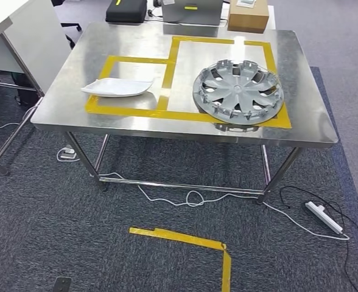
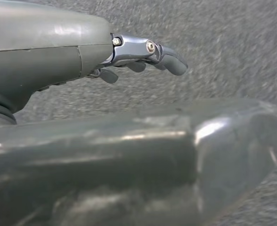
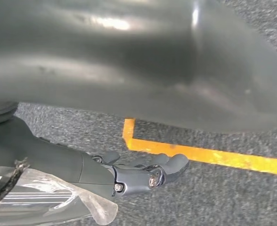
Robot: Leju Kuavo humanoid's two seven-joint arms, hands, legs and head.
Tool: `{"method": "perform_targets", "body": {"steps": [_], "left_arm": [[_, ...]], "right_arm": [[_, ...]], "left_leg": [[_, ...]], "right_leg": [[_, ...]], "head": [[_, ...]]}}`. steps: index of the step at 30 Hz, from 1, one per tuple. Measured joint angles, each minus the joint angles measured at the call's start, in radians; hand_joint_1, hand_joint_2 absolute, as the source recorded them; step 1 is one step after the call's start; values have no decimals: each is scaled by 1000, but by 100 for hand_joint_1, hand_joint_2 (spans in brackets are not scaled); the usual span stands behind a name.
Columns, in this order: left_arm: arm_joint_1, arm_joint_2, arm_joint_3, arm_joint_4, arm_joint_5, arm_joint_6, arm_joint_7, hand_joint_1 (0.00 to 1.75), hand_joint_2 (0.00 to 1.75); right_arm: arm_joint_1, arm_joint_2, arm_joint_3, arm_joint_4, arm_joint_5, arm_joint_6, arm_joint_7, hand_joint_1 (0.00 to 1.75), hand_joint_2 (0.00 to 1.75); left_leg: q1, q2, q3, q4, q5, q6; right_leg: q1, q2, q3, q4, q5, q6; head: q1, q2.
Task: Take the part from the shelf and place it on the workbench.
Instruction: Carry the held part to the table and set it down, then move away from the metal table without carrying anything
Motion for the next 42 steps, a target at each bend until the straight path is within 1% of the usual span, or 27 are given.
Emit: {"method": "perform_targets", "body": {"steps": [3,5,7,8,10,12,13,14,15,17,19,21,23,24,25,27,28,29,30,31,32,34,35,36,38,39,42], "left_arm": [[0,-1,-13,17,-24,-13,17,0,0],[-1,-3,-20,24,-32,-20,22,0,0],[0,-3,-26,30,-38,-23,24,0,0],[1,-3,-29,32,-41,-24,25,0,0],[2,-3,-34,36,-46,-27,25,0,0],[1,-5,-38,39,-52,-30,25,0,0],[0,-6,-39,39,-53,-31,25,0,0],[0,-7,-41,39,-55,-31,25,0,0],[0,-7,-41,40,-56,-31,25,0,0],[-1,-7,-42,40,-57,-31,25,0,0],[-4,-7,-44,40,-59,-32,25,0,0],[-6,-7,-46,41,-60,-32,24,0,0],[-4,-8,-48,42,-61,-33,24,0,0],[-3,-9,-49,42,-61,-33,24,0,0],[-3,-9,-49,43,-61,-34,25,0,0],[-4,-8,-50,43,-61,-35,25,0,0],[-4,-8,-50,43,-61,-35,25,0,0],[-4,-9,-51,43,-61,-35,25,0,0],[-4,-10,-52,44,-61,-36,25,0,0],[-4,-10,-52,44,-61,-36,25,0,0],[-4,-10,-53,44,-61,-36,25,0,0],[-4,-11,-53,44,-60,-36,25,0,0],[-4,-12,-54,44,-60,-36,25,0,0],[-4,-12,-54,44,-59,-36,25,0,0],[-4,-13,-54,45,-58,-36,25,0,0],[-3,-13,-54,45,-56,-36,25,0,0],[-1,-16,-53,46,-52,-36,25,0,0]], "right_arm": [[-4,-3,1,1,0,1,-2,0,0],[-6,-4,2,1,0,2,-5,0,0],[-4,-4,2,4,0,3,-6,0,0],[-4,-4,2,5,0,4,-6,0,0],[-6,-4,2,7,0,5,-8,0,0],[-7,-4,2,7,0,6,-12,0,0],[-7,-4,2,7,0,7,-13,0,0],[-7,-4,2,7,0,8,-13,0,0],[-7,-4,2,7,0,8,-14,0,0],[-7,-4,2,7,0,9,-14,0,0],[-8,-4,2,8,-1,10,-16,0,0],[-8,-4,2,8,-1,10,-16,0,0],[-7,-4,2,8,-2,10,-17,0,0],[-6,-4,2,8,-2,10,-17,0,0],[-4,-4,2,8,-3,10,-17,0,0],[-2,-4,2,8,-3,10,-18,0,0],[-2,-4,2,8,-3,10,-18,0,0],[-2,-4,2,8,-3,11,-18,0,0],[-2,-4,2,8,-4,11,-19,0,0],[-2,-4,2,8,-4,11,-19,0,0],[-2,-4,2,8,-4,12,-19,0,0],[-5,-4,2,8,-4,13,-20,0,0],[-6,-4,2,8,-4,14,-20,0,0],[-7,-4,2,8,-4,16,-21,0,0],[-7,-4,3,8,-2,20,-20,0,0],[-7,-5,3,8,-1,21,-20,0,0],[-6,-6,3,8,3,22,-21,0,0]], "left_leg": [[-4,-4,-30,17,15,-7],[-5,-5,-42,23,29,-17],[-2,-6,-49,24,41,-27],[0,-7,-54,29,31,-33],[3,-8,-76,90,-40,-44],[9,-7,-104,212,-136,-54],[11,-7,-111,268,-158,-57],[13,-7,-107,301,-156,-60],[15,-7,-87,300,-131,-62],[18,-7,2,197,-72,-62],[17,-8,110,36,-70,-56],[12,-9,151,-40,-88,-45],[11,-6,135,-41,-75,-30],[11,-3,123,-41,-63,-20],[11,-1,109,-42,-50,-12],[6,1,78,-40,-23,-2],[2,1,60,-39,-9,0],[-1,1,40,-37,5,0],[-4,2,20,-34,19,0],[-6,1,-1,-29,31,-1],[-7,0,-20,-23,42,-3],[-9,-3,-50,-8,62,-10],[-9,-4,-58,-3,72,-14],[-8,-5,-64,-1,82,-19],[-5,-7,-72,2,91,-28],[-3,-8,-80,17,69,-33],[5,-8,-118,166,-83,-49]], "right_leg": [[4,6,140,-204,52,-13],[9,10,184,-275,52,-18],[9,6,179,-284,67,-28],[8,3,173,-288,77,-36],[4,-4,152,-296,100,-51],[5,-9,125,-295,121,-56],[6,-12,110,-294,131,-55],[6,-15,95,-292,142,-53],[5,-17,79,-290,153,-51],[4,-19,49,-284,175,-44],[5,-20,27,-276,195,-35],[6,-22,17,-274,217,-23],[3,-19,8,-273,221,-11],[1,-15,0,-257,195,-7],[0,-10,-13,-221,148,-4],[-1,-3,-40,-93,39,-3],[-1,-2,-47,-26,11,-3],[0,-1,-45,21,11,-4],[1,-1,-28,37,32,-7],[2,0,5,15,64,-11],[3,1,58,-43,85,-17],[8,6,190,-216,69,-26],[11,8,234,-282,51,-28],[14,9,255,-320,37,-29],[15,4,240,-329,47,-37],[14,1,229,-330,58,-45],[12,-9,183,-326,97,-62]], "head": [[0,0],[-1,0],[-1,0],[-1,0],[-5,0],[-9,0],[-9,0],[-9,0],[-9,0],[-9,0],[-10,0],[-10,0],[-9,0],[-7,0],[-5,0],[0,0],[1,0],[1,0],[1,0],[1,0],[1,0],[1,0],[1,0],[2,0],[3,0],[2,0],[-5,0]]}}
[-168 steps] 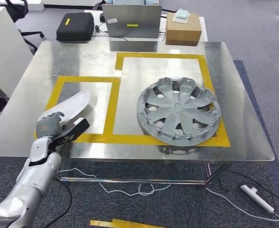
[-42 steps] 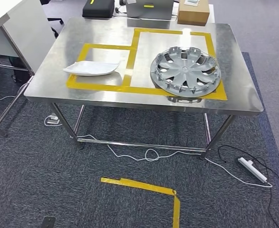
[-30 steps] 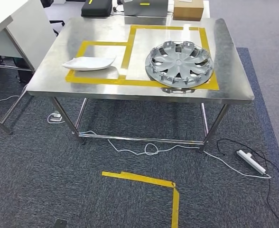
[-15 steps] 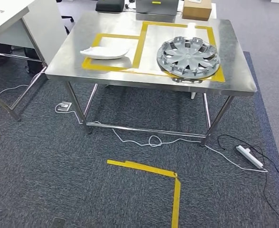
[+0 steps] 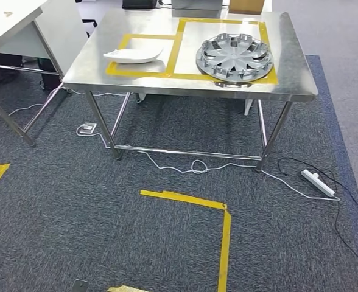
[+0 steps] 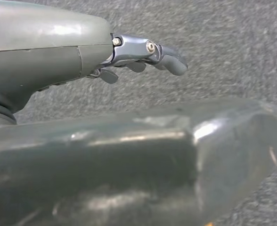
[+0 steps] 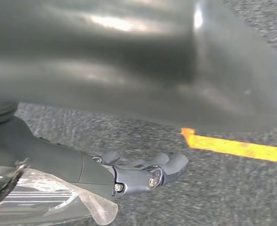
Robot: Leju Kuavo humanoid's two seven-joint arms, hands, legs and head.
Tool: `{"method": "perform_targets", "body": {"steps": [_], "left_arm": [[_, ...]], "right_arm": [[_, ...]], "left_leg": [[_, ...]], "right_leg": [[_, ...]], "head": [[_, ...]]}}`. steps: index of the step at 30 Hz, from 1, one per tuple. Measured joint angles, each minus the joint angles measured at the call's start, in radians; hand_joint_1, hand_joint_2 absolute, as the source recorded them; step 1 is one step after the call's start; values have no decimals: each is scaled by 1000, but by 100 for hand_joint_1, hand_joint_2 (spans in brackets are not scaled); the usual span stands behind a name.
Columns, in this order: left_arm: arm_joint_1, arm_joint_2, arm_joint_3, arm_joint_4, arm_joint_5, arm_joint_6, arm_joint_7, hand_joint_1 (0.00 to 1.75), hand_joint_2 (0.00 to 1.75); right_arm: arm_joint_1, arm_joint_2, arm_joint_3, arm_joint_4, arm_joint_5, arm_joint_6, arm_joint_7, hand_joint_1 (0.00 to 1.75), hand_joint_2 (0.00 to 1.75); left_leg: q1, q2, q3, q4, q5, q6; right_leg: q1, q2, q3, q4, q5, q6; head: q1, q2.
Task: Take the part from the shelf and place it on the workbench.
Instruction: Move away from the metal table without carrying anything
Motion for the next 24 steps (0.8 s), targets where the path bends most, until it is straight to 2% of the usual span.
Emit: {"method": "perform_targets", "body": {"steps": [1,2,3,4,5,6,7,8,9,11,12,13,14,15,16,17,18,19,20,21,22,23,24], "left_arm": [[0,-1,0,0,1,0,0,0,0],[0,-1,0,0,1,-1,0,0,0],[0,-2,0,0,2,-1,0,0,0],[0,-2,0,0,2,-1,0,0,0],[-1,-2,0,0,2,-1,0,0,0],[-2,-2,0,0,2,-2,0,0,0],[-3,-2,0,0,2,-2,-2,0,0],[-4,-2,0,0,2,-2,-3,0,0],[-5,-2,0,0,2,-2,-5,0,0],[-5,-4,1,0,3,-2,-8,0,0],[-5,-5,2,1,4,-2,-8,0,0],[-6,-6,4,1,4,-2,-8,0,0],[-7,-6,5,1,5,-2,-8,0,0],[-7,-6,5,1,6,-1,-8,0,0],[-7,-6,6,1,8,-1,-8,0,0],[-6,-7,7,1,9,-1,-9,0,0],[-6,-7,8,1,10,-1,-9,0,0],[-6,-8,9,1,10,-1,-9,0,0],[-6,-8,11,1,10,-1,-10,0,0],[-6,-9,12,1,10,-1,-11,0,0],[-5,-9,14,1,10,-1,-12,0,0],[-4,-9,15,1,10,-1,-13,0,0],[-3,-9,15,1,10,-1,-14,0,0]], "right_arm": [[0,0,0,0,1,0,0,0,0],[1,-1,0,0,2,0,0,0,0],[1,-1,1,0,3,0,0,0,0],[0,-1,1,0,4,0,0,0,0],[0,-1,1,0,4,0,0,0,0],[0,-1,1,0,5,0,-1,0,0],[0,-1,2,0,6,0,-2,0,0],[0,-1,2,0,7,0,-3,0,0],[-1,-2,2,0,8,0,-4,0,0],[-3,-2,3,0,9,0,-6,0,0],[-3,-3,3,0,10,0,-7,0,0],[-3,-4,4,0,10,0,-7,0,0],[-3,-4,4,1,11,0,-7,0,0],[-3,-5,4,1,11,0,-7,0,0],[-3,-5,5,1,12,0,-7,0,0],[-4,-6,5,2,12,-1,-7,0,0],[-5,-6,6,2,12,-3,-8,0,0],[-5,-6,7,3,12,-5,-8,0,0],[-6,-6,7,4,12,-7,-8,0,0],[-7,-6,8,4,12,-9,-9,0,0],[-9,-6,9,5,12,-11,-9,0,0],[-11,-6,10,6,12,-12,-10,0,0],[-12,-5,10,6,12,-12,-11,0,0]], "left_leg": [[3,0,-9,67,-36,-4],[5,0,-9,116,-45,-8],[6,0,3,136,-30,-10],[8,1,32,120,0,-11],[9,1,77,69,29,-12],[10,1,135,-9,36,-10],[9,1,186,-86,29,-6],[7,0,221,-143,15,0],[4,0,236,-175,3,7],[1,2,223,-179,16,23],[1,4,213,-180,28,32],[2,6,199,-183,43,40],[2,8,182,-184,59,46],[1,9,162,-183,75,50],[0,9,142,-182,91,52],[-2,9,120,-181,108,52],[-3,9,98,-180,124,50],[-3,10,75,-178,140,47],[-3,9,54,-177,157,44],[-3,8,35,-174,172,39],[-5,6,21,-169,185,34],[-5,5,12,-164,197,29],[-5,4,8,-161,208,24]], "right_leg": [[1,-3,-16,4,12,0],[1,-6,-34,10,24,1],[1,-9,-54,19,36,3],[1,-10,-78,28,46,6],[0,-11,-101,39,56,9],[1,-11,-121,50,65,13],[1,-11,-136,59,74,18],[1,-11,-145,64,83,22],[1,-12,-151,67,94,28],[-3,-11,-156,65,110,40],[-4,-7,-162,72,97,45],[-6,-2,-172,93,62,50],[-7,3,-186,136,8,53],[-7,6,-202,197,-52,56],[-7,8,-215,265,-96,59],[-8,9,-219,323,-113,61],[-8,9,-211,358,-103,62],[-9,9,-187,360,-73,62],[-11,9,-143,324,-44,62],[-13,11,-82,257,-31,61],[-15,15,-8,164,-40,60],[-15,19,49,85,-60,56],[-13,22,84,31,-80,52]], "head": [[-1,0],[-1,0],[-1,0],[-1,0],[-1,0],[-1,0],[-1,0],[0,0],[-2,0],[-3,0],[-4,0],[-3,0],[-2,0],[0,0],[0,0],[0,0],[0,0],[0,0],[0,0],[0,0],[0,0],[0,0],[1,0]]}}
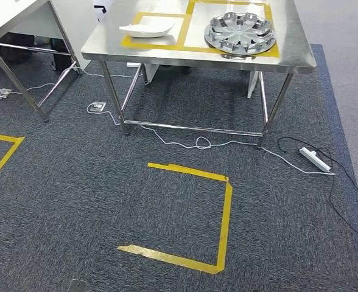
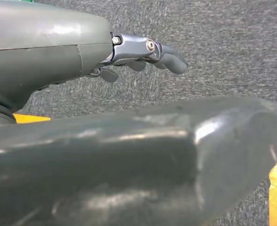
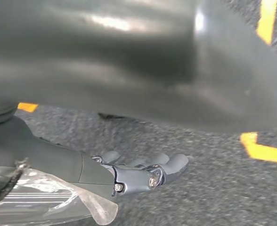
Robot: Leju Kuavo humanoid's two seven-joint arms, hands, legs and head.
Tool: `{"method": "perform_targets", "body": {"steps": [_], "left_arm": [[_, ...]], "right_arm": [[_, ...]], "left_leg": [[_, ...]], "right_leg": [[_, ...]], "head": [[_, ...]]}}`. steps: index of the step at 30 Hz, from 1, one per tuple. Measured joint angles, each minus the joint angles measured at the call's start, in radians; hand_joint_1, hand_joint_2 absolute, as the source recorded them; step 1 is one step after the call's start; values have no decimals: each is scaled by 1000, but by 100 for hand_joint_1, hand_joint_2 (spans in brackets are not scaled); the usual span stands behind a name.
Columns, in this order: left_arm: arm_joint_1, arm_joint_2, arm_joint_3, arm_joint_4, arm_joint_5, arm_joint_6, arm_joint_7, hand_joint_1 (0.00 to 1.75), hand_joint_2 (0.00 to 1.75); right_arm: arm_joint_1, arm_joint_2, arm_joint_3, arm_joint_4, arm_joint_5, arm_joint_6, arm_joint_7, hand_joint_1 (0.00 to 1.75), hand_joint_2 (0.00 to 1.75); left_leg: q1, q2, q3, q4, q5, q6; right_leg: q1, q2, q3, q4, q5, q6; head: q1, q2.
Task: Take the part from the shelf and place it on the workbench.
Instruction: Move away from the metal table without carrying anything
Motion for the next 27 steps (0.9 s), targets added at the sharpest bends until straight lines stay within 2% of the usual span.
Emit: {"method": "perform_targets", "body": {"steps": [1,2,3,4,5,7,8,9,10,11,12,14,15,16,17,18,20,21,22,23,24,25,26,27], "left_arm": [[1,0,0,0,0,0,-1,0,0],[1,-1,1,0,0,0,-1,0,0],[2,-1,2,0,0,-1,-2,0,0],[5,-1,3,0,0,-1,-4,0,0],[6,-2,4,0,0,-2,-5,0,0],[8,-4,5,0,-2,-5,-9,0,0],[8,-4,5,0,-4,-6,-10,0,0],[9,-4,6,0,-5,-6,-10,0,0],[10,-4,7,0,-6,-7,-11,0,0],[11,-4,7,0,-7,-8,-12,0,0],[11,-4,8,0,-7,-8,-12,0,0],[8,-3,8,0,-7,-10,-16,0,0],[6,-3,8,0,-8,-10,-17,0,0],[4,-3,9,0,-7,-11,-19,0,0],[5,-3,9,0,-7,-12,-21,0,0],[6,-4,10,0,-7,-13,-22,0,0],[8,-4,10,0,-7,-14,-22,0,0],[8,-4,11,0,-6,-15,-23,0,0],[6,-4,11,0,-6,-15,-23,0,0],[6,-4,12,0,-6,-15,-23,0,0],[7,-4,12,0,-6,-15,-23,0,0],[9,-4,13,0,-7,-14,-23,0,0],[10,-4,14,0,-8,-13,-23,0,0],[10,-4,15,0,-8,-13,-23,0,0]], "right_arm": [[0,0,0,1,0,0,0,0,0],[1,0,0,1,0,0,0,0,0],[1,0,0,2,0,0,0,0,0],[2,0,0,2,0,0,0,0,0],[2,0,0,2,1,1,0,0,0],[4,0,0,2,3,6,-1,0,0],[5,0,1,3,4,9,-1,0,0],[6,0,1,3,6,12,-1,0,0],[6,0,1,3,7,14,-1,0,0],[6,0,1,4,8,15,-1,0,0],[6,0,2,5,9,15,-2,0,0],[7,0,5,8,10,16,-2,0,0],[7,1,6,8,11,16,-2,0,0],[6,1,7,9,11,16,-2,0,0],[5,1,8,10,11,17,-2,0,0],[3,1,9,10,11,17,-3,0,0],[1,2,12,10,12,18,-4,0,0],[3,1,13,10,12,18,-4,0,0],[5,1,14,10,12,18,-4,0,0],[8,1,15,10,12,18,-4,0,0],[10,1,15,10,12,18,-5,0,0],[11,1,16,10,12,19,-6,0,0],[11,2,16,10,11,19,-6,0,0],[10,2,17,10,10,20,-7,0,0]], "left_leg": [[2,-1,-4,1,11,-6],[5,-2,-7,1,20,-11],[9,-3,-14,7,12,-16],[11,-4,-23,26,-16,-22],[13,-4,-36,66,-65,-26],[15,-3,-60,194,-171,-34],[15,-3,-67,257,-196,-36],[15,-3,-64,299,-195,-37],[15,-2,-47,308,-176,-36],[15,4,-10,275,-151,-33],[13,22,45,209,-135,-30],[5,69,153,58,-139,-17],[1,83,181,11,-150,-10],[-2,83,190,-12,-158,-3],[-2,73,187,-21,-159,4],[0,62,184,-27,-155,9],[5,40,174,-36,-142,17],[5,28,166,-36,-135,21],[4,15,157,-34,-129,23],[2,3,150,-33,-123,24],[1,-10,143,-31,-118,24],[0,-23,137,-27,-114,23],[-1,-36,132,-24,-111,21],[-1,-48,128,-19,-110,20]], "right_leg": [[4,1,13,-26,-9,-7],[6,-2,3,-23,-5,-18],[7,-7,-8,-21,3,-27],[8,-13,-20,-19,13,-39],[8,-19,-34,-19,24,-48],[12,-34,-62,-18,47,-55],[14,-43,-76,-17,57,-56],[15,-54,-89,-15,66,-55],[17,-64,-104,-12,74,-54],[17,-75,-114,-8,80,-52],[18,-85,-121,-4,86,-50],[21,-106,-129,6,95,-42],[22,-117,-132,9,98,-37],[23,-130,-135,11,101,-32],[24,-143,-136,12,104,-27],[23,-138,-141,18,99,-21],[18,-89,-170,77,56,-9],[14,-53,-198,139,19,-4],[12,-30,-229,210,-17,-2],[10,-19,-254,271,-41,0],[10,-14,-266,304,-48,1],[10,-12,-258,295,-34,0],[10,-7,-229,245,-4,-3],[9,8,-188,173,31,-6]], "head": [[1,0],[2,0],[3,0],[2,0],[1,0],[-3,0],[-4,0],[-3,0],[-4,0],[-3,0],[-4,0],[-4,0],[-4,0],[-4,0],[-4,0],[-4,0],[1,0],[3,0],[4,0],[4,0],[4,0],[4,0],[4,0],[4,0]]}}
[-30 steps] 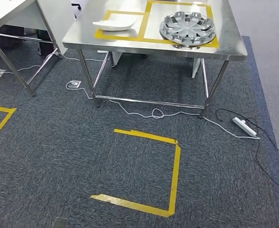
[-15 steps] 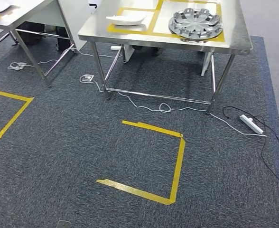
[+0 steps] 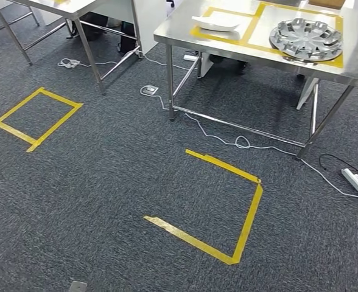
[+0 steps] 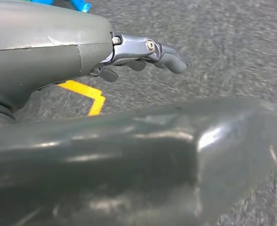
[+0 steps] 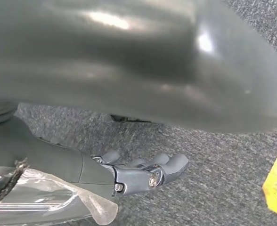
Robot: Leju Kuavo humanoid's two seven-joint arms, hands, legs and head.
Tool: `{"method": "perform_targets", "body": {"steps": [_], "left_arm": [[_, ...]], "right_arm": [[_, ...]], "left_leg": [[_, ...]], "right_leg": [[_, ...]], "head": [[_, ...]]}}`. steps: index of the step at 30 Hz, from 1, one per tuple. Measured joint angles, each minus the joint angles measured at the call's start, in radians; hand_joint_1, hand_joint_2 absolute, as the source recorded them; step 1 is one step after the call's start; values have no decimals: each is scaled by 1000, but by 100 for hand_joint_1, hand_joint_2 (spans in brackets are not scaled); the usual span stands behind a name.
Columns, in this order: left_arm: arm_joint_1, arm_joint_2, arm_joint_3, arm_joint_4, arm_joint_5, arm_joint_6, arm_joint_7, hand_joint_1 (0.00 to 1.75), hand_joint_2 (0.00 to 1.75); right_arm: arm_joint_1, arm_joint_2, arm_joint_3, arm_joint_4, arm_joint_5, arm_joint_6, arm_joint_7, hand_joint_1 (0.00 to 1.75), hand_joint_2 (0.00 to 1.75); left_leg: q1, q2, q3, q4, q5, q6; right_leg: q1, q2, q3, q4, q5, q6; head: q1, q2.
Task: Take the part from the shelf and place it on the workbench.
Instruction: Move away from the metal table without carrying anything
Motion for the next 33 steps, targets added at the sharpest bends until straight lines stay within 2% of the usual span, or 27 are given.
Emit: {"method": "perform_targets", "body": {"steps": [2,3,4,5,6,7,9,11,12,13,14,15,17,18,19,21,22,23,25,26,27,28,29,30,31,32,33], "left_arm": [[-3,0,1,0,-4,0,0,0,0],[-4,0,1,0,-6,0,0,0,0],[-4,-1,2,0,-8,0,0,0,0],[-3,0,3,0,-10,0,0,0,0],[-1,0,4,0,-11,0,0,0,0],[1,1,6,0,-12,0,0,0,0],[0,2,10,0,-17,0,0,0,0],[-2,2,12,0,-22,0,0,0,0],[-1,2,12,0,-24,0,0,0,0],[1,2,13,0,-25,0,0,0,0],[3,2,14,0,-26,0,0,0,0],[4,2,15,0,-27,0,0,0,0],[1,3,16,0,-30,0,0,0,0],[-1,3,16,0,-32,0,0,0,0],[-2,3,17,0,-35,0,0,0,0],[3,2,18,0,-40,0,0,0,0],[5,2,19,0,-43,0,-1,0,0],[5,2,20,0,-45,0,-1,0,0],[1,2,22,0,-49,0,-2,0,0],[-1,2,24,0,-51,1,-2,0,0],[-1,2,25,0,-53,1,-2,0,0],[1,2,27,0,-54,1,-2,0,0],[2,2,29,0,-56,0,-2,0,0],[3,1,31,0,-58,0,-2,0,0],[4,1,33,0,-59,0,-2,0,0],[2,1,35,0,-61,0,-2,0,0],[1,1,37,0,-62,0,-2,0,0]], "right_arm": [[-2,0,1,0,-1,2,0,0,0],[-2,0,1,0,-2,3,-1,0,0],[-2,0,1,0,-2,5,-1,0,0],[-2,1,1,0,-3,7,-1,0,0],[-2,2,1,0,-3,9,-1,0,0],[-3,3,1,-1,-4,10,-1,0,0],[-2,6,2,-1,-6,11,-2,0,0],[2,6,2,-1,-8,12,-3,0,0],[4,6,2,-1,-9,13,-3,0,0],[4,6,2,-1,-10,13,-3,0,0],[4,6,2,-1,-10,14,-3,0,0],[3,7,2,-1,-10,14,-4,0,0],[1,8,3,-1,-11,15,-4,0,0],[1,8,3,-1,-11,16,-5,0,0],[1,8,4,-1,-12,17,-5,0,0],[-3,9,8,-2,-13,19,-8,0,0],[-5,9,9,-2,-14,20,-9,0,0],[-7,9,11,-2,-15,20,-11,0,0],[-4,9,14,-3,-17,21,-13,0,0],[0,10,15,-3,-18,21,-13,0,0],[3,10,16,-4,-20,22,-13,0,0],[6,10,16,-5,-21,22,-12,0,0],[8,10,17,-7,-23,22,-13,0,0],[9,10,17,-9,-24,22,-13,0,0],[10,10,18,-11,-26,22,-13,0,0],[11,10,19,-13,-27,23,-13,0,0],[11,11,20,-15,-28,24,-13,0,0]], "left_leg": [[-2,-22,-11,10,3,-7],[-2,-31,-18,14,5,-12],[-1,-41,-25,16,9,-18],[1,-51,-31,17,13,-25],[2,-49,-36,22,12,-30],[2,-35,-45,37,1,-35],[4,12,-85,126,-57,-45],[10,36,-146,264,-123,-55],[12,39,-164,309,-136,-58],[14,42,-163,315,-129,-60],[15,47,-140,280,-103,-61],[15,59,-103,213,-67,-59],[9,105,-31,77,-22,-50],[6,121,-14,39,-16,-43],[2,126,-9,25,-20,-36],[2,104,-11,20,-19,-23],[4,93,-8,16,-17,-17],[7,82,-6,13,-16,-10],[9,57,-4,11,-16,0],[9,43,-3,11,-17,3],[8,27,-1,12,-18,4],[8,11,2,12,-20,4],[7,-4,7,13,-24,2],[8,-20,14,13,-28,0],[8,-34,19,14,-34,-3],[7,-47,23,17,-40,-8],[7,-58,22,19,-45,-12]], "right_leg": [[-3,39,66,-123,36,-7],[-3,52,80,-150,37,-10],[-2,51,84,-156,34,-14],[-2,41,84,-158,37,-19],[-2,29,84,-160,42,-25],[-4,18,83,-163,46,-31],[-5,-9,80,-166,50,-38],[-3,-39,76,-166,50,-40],[-2,-55,74,-165,49,-40],[-1,-69,73,-165,49,-40],[0,-82,73,-164,49,-39],[0,-94,75,-164,48,-38],[4,-115,77,-162,43,-30],[6,-126,79,-161,40,-25],[8,-136,81,-161,37,-20],[6,-150,85,-160,32,-8],[4,-133,81,-150,24,-2],[2,-104,67,-120,7,3],[-2,-40,4,4,-50,9],[-3,-27,-37,78,-77,10],[-4,-23,-70,130,-87,11],[-4,-21,-88,148,-77,11],[-4,-18,-86,123,-45,10],[-6,-9,-67,64,1,9],[-8,13,-40,-5,43,8],[-12,39,-14,-69,69,7],[-15,60,7,-111,79,6]], "head": [[0,0],[-1,0],[-1,0],[-1,0],[-1,0],[-4,0],[-10,0],[-14,0],[-14,0],[-14,0],[-14,0],[-14,0],[-14,0],[-14,0],[-13,0],[-14,0],[-12,0],[-9,0],[-1,0],[1,0],[1,0],[2,0],[1,0],[2,0],[2,0],[1,0],[2,0]]}}
